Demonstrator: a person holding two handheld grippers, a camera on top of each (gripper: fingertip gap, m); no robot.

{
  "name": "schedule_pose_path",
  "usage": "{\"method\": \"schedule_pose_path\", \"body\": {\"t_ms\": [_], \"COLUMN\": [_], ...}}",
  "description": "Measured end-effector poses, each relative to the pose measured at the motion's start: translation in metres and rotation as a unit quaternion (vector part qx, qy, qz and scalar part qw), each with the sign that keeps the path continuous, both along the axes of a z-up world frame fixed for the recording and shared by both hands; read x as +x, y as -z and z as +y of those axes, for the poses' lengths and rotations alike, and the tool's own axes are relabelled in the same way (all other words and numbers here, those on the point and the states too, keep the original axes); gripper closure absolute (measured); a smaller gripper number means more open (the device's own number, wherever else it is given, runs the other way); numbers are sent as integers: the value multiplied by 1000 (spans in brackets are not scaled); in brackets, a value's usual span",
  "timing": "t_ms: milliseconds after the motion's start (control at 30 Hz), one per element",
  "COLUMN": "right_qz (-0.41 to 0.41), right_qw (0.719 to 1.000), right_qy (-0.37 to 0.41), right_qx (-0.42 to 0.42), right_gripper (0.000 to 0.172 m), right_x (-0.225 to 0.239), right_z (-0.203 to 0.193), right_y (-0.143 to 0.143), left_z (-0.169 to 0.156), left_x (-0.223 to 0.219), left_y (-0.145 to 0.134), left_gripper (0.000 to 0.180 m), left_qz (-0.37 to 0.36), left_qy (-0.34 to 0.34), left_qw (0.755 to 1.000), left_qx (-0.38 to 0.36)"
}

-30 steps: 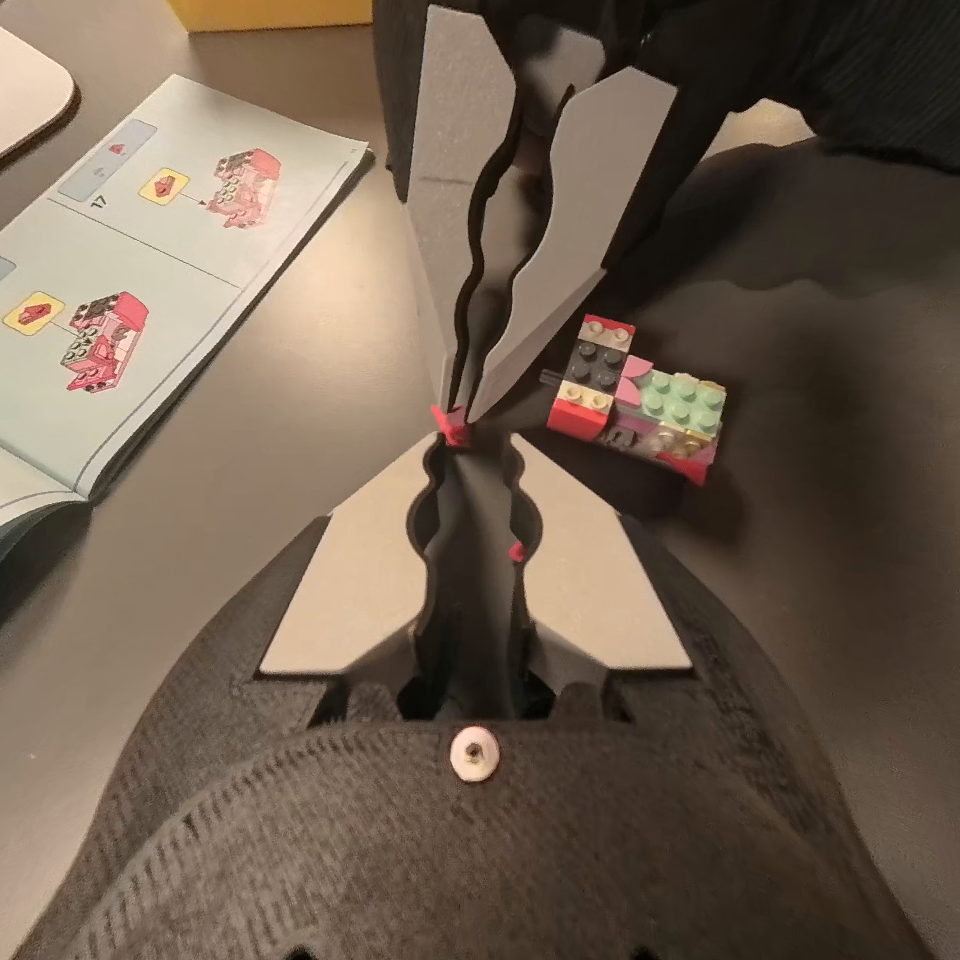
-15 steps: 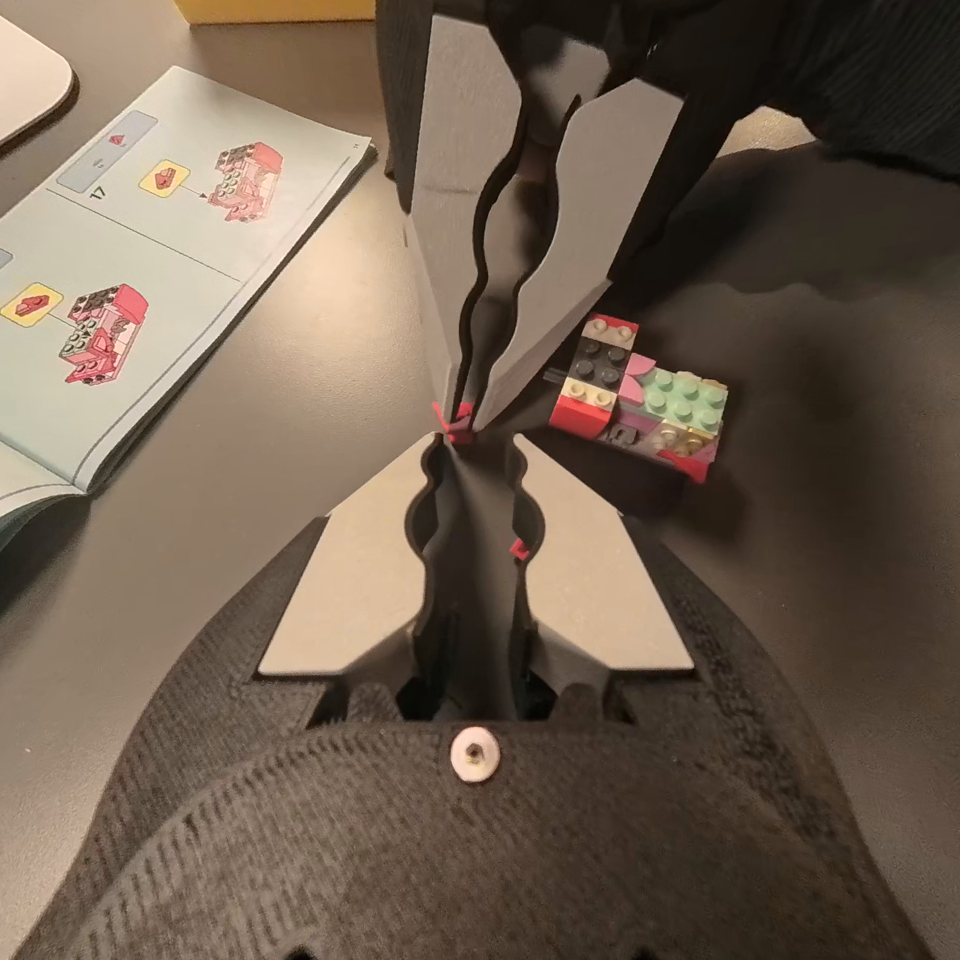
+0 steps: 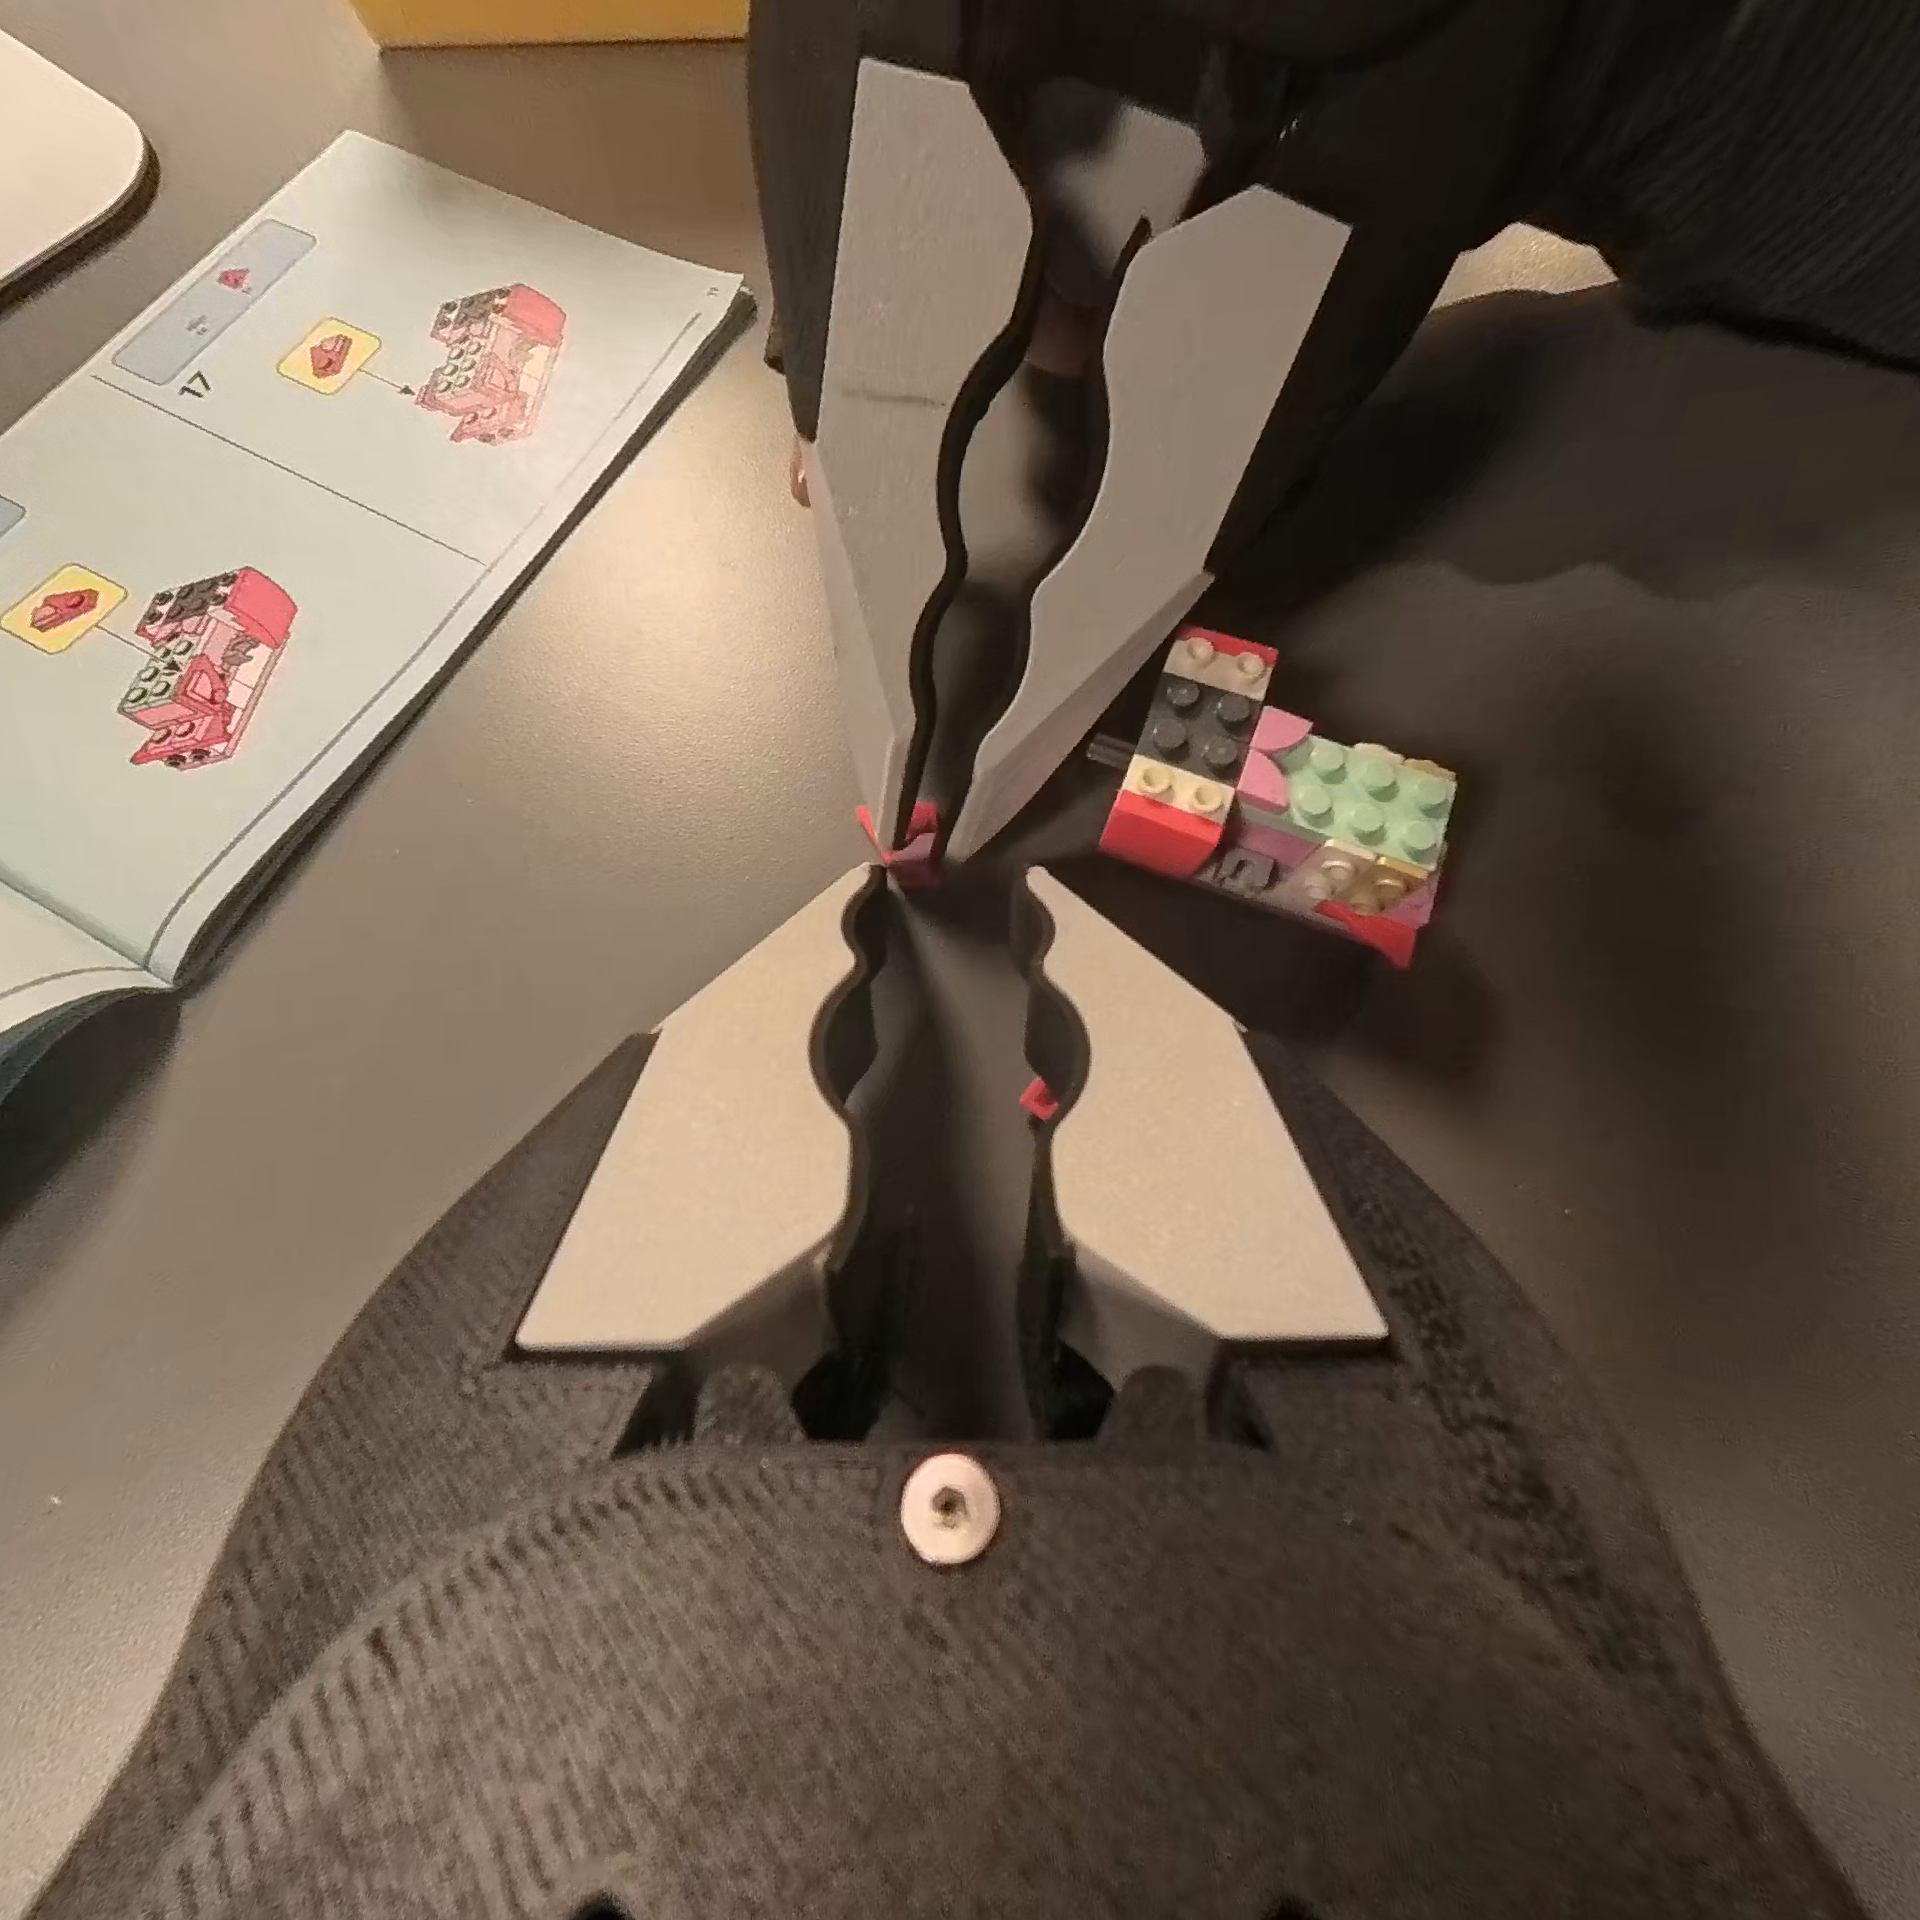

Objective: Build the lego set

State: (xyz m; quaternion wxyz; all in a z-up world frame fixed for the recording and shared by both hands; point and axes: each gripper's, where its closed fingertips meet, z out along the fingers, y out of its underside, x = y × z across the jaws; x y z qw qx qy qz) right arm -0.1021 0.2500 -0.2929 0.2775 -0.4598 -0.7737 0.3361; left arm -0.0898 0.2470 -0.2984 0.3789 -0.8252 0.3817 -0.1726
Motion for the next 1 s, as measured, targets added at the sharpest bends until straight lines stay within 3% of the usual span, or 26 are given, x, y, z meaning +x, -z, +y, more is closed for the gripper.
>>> {"method": "schedule_pose_path", "body": {"t_ms": [567,1000], "right_qz": [-13,-26], "right_qw": [999,998], "right_qy": [-12,-36], "right_qx": [-33,-47], "right_gripper": [145,156], "right_x": [3,3], "right_z": [7,5], "right_y": [2,4], "left_z": [-1,-7], "left_x": [-1,-5], "left_y": [0,0], "left_gripper": [157,157], "left_qz": [-2,-4], "left_qy": [-2,4], "left_qw": [1000,1000], "left_qx": [-3,-5]}}
